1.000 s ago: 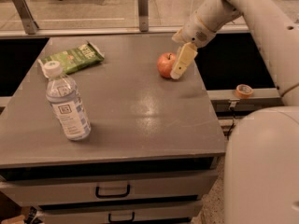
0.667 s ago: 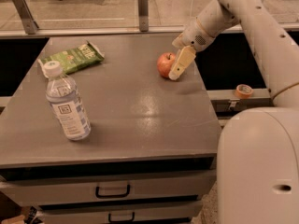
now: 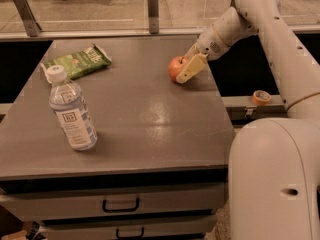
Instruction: Move apple near blue plastic bottle
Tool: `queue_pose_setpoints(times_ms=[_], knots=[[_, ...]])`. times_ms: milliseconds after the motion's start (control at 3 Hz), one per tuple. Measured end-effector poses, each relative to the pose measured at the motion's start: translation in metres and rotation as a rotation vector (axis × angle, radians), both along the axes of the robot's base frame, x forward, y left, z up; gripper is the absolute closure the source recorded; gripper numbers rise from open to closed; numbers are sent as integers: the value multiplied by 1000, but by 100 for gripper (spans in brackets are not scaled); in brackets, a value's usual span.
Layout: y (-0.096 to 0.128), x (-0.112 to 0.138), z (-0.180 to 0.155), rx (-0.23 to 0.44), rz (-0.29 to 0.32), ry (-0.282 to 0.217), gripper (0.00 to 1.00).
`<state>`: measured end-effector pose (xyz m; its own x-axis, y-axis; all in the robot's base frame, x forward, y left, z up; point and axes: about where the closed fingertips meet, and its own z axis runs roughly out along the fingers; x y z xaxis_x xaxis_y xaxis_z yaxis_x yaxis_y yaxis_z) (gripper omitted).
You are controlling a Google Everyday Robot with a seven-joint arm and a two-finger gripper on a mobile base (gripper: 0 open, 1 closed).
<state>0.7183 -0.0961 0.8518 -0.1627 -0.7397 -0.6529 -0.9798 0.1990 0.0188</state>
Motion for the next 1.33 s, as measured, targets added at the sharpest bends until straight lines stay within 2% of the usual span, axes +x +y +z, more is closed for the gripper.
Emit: queue_pose_setpoints(times_ms=[333, 667, 1000, 1333], knots=[[2, -5, -2, 27, 15, 20, 65], [14, -27, 31, 78, 75, 2, 88], [20, -19, 29, 88, 66, -10, 100], [20, -19, 29, 88, 66, -10, 100]])
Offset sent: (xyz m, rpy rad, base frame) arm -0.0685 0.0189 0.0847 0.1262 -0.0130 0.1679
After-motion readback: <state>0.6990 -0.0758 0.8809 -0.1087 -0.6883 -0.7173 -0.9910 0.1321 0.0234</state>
